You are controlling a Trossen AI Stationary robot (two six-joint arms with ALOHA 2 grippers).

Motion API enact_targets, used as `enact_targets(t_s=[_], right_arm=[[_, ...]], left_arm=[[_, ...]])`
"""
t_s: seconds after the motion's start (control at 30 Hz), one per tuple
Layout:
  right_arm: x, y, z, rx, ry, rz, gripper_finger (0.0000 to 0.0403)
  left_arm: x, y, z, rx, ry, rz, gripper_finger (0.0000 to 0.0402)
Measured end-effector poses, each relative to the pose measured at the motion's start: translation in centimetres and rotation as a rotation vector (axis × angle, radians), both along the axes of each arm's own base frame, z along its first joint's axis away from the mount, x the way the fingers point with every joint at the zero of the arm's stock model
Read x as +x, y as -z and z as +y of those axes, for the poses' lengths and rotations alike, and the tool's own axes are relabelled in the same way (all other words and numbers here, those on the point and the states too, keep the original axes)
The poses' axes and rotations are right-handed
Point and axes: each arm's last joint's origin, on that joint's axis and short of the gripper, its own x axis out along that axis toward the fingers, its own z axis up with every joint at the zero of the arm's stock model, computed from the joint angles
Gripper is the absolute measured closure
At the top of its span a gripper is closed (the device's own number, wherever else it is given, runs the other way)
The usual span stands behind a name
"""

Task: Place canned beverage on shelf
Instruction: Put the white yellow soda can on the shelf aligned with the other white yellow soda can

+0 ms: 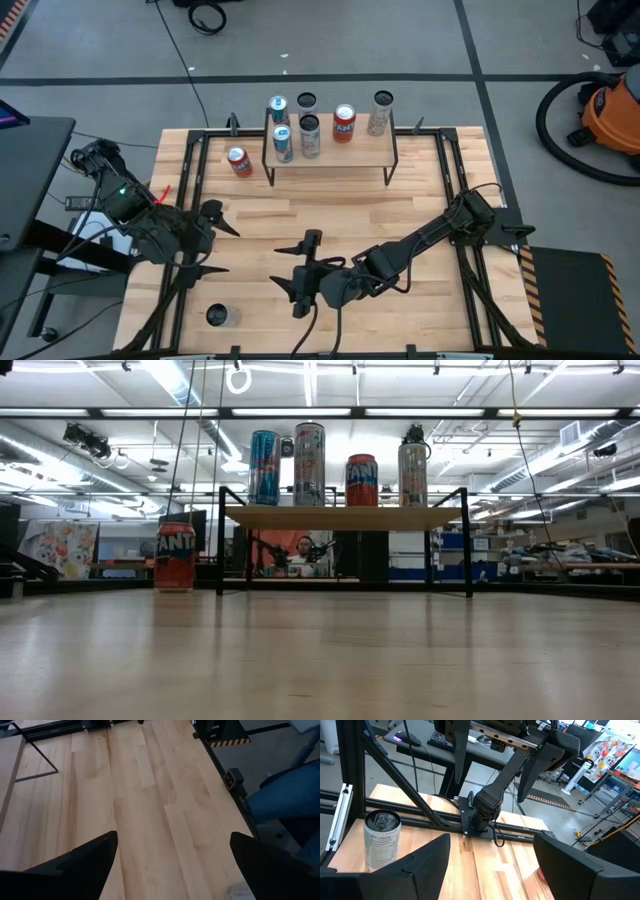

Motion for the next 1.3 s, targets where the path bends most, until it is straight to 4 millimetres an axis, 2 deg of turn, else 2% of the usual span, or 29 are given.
enact_targets(t_s=[0.47, 0.63, 0.97, 1.3], right_arm=[[0.2, 0.0, -0.4, 0.0, 0.01, 0.0, 0.0106], [0.2, 0.0, -0.4, 0.0, 0.01, 0.0, 0.0106], [0.2, 0.0, -0.5, 0.0, 0.012, 0.0, 0.0106], [0.3, 0.0, -0.6, 0.0, 0.015, 0.0, 0.0106]], left_arm=[[0.1, -0.3, -0.3, -0.05, 0.026, -0.011, 0.0003], [0.2, -0.1, -0.6, -0.121, 0.041, 0.036, 0.0003], [1.8, 1.8, -2.9, -0.087, 0.085, 0.161, 0.0003], [2.4, 3.7, -4.0, -0.167, 0.034, 0.388, 0.0003]])
